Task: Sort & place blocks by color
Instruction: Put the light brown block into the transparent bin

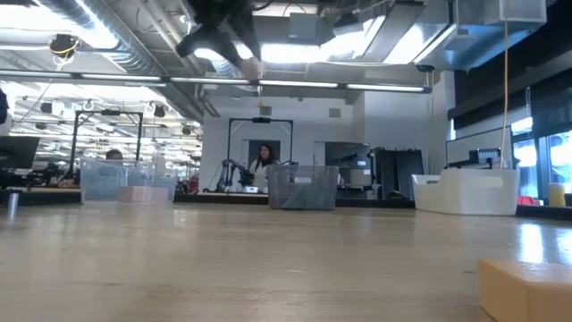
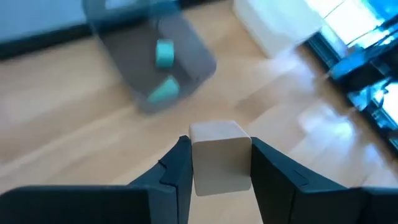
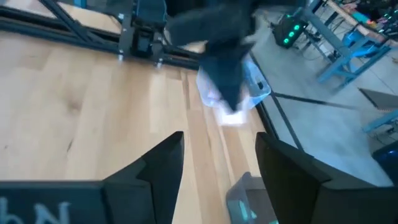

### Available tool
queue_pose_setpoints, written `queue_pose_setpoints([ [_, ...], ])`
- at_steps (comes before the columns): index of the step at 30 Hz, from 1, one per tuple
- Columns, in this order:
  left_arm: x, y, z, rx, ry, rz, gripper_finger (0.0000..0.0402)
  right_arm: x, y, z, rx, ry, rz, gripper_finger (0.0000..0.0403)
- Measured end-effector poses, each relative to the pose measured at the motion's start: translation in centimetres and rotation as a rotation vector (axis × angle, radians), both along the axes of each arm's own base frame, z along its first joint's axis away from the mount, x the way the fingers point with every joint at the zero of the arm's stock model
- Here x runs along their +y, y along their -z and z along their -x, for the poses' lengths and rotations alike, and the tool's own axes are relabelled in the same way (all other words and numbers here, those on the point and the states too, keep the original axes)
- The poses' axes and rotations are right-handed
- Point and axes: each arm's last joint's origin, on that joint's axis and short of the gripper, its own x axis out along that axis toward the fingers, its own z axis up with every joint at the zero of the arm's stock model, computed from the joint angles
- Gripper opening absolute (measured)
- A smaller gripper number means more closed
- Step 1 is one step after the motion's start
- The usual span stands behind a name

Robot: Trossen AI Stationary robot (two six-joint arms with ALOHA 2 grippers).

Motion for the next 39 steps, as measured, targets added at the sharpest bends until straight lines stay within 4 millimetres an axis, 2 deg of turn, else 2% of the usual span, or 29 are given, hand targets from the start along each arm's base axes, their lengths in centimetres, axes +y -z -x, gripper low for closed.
queue_pose_setpoints([
  [9, 3.0, -2.0, 6.0, 0.130, -0.175, -0.033, 0.0119, -0.2, -0.8, 2.2, 0.019, 0.042, -0.092, 0.0200],
  [11, 3.6, -2.0, 7.7, 0.195, -0.221, -0.031, 0.0119, -0.2, -0.8, 2.5, 0.026, 0.051, -0.108, 0.0200],
  [20, 6.9, -1.1, 11.5, 0.423, -0.419, 0.029, 0.0119, -0.3, -0.5, 3.1, 0.072, 0.074, -0.143, 0.0200],
  [30, 10.2, -0.3, 13.6, 0.524, -0.544, 0.129, 0.0119, -0.3, -0.4, 3.2, 0.061, 0.097, -0.186, 0.0200],
  [39, 13.5, 2.2, 13.0, 0.644, -0.559, 0.235, 0.0119, -0.3, -0.4, 3.2, 0.056, 0.108, -0.205, 0.0200],
])
